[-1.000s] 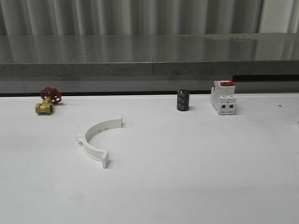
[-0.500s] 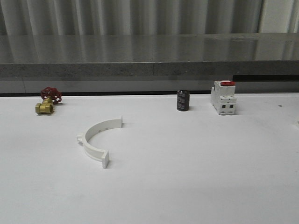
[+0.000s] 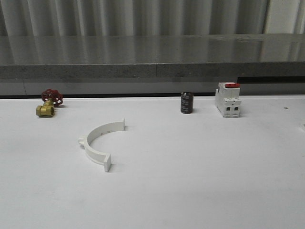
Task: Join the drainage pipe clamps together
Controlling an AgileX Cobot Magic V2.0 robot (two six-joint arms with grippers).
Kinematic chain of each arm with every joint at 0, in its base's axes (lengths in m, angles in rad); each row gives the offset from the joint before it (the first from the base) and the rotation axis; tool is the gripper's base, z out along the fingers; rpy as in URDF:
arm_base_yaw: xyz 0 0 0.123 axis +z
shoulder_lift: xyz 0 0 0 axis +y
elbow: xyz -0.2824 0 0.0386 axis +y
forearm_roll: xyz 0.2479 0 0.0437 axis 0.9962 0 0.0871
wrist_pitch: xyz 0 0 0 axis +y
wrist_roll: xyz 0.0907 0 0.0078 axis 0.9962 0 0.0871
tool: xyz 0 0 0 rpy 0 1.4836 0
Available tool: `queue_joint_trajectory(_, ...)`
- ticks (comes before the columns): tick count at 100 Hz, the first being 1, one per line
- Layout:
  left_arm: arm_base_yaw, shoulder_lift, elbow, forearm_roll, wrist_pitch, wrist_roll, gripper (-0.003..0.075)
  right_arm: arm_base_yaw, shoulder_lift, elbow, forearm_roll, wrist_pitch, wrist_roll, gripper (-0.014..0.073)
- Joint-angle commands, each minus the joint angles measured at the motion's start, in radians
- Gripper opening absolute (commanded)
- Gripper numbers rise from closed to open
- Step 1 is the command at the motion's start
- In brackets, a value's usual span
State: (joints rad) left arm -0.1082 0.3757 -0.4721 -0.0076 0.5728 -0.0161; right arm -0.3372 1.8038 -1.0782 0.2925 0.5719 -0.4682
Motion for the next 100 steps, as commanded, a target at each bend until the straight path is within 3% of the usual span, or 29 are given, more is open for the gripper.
queue_joint_trajectory(1, 0.002, 0.006, -0.024, -0.009, -0.072, -0.001, -0.0021, -0.007, -0.023, -0.031, 0.017, -0.046, -0.016, 0.0477)
queue_joint_trajectory(34, 0.002, 0.006, -0.024, -0.009, -0.072, -0.001, -0.0021, -0.007, 0.025, -0.031, 0.016, -0.045, -0.016, 0.0461)
queue_joint_trajectory(41, 0.002, 0.006, -0.024, -0.009, -0.072, -0.001, -0.0021, -0.007, 0.025, -0.031, 0.016, -0.042, -0.016, 0.0395)
queue_joint_trajectory(59, 0.002, 0.006, -0.024, -0.009, -0.072, -0.001, -0.0021, -0.007, 0.025, -0.031, 0.017, -0.038, -0.016, 0.009)
queue_joint_trajectory(67, 0.002, 0.006, -0.024, -0.009, -0.072, -0.001, -0.0021, -0.007, 0.025, -0.031, 0.017, -0.036, -0.016, 0.0013)
queue_joint_trajectory(100, 0.002, 0.006, -0.024, -0.009, -0.072, -0.001, -0.0021, 0.036, -0.003, -0.097, 0.036, 0.118, 0.01, -0.0004)
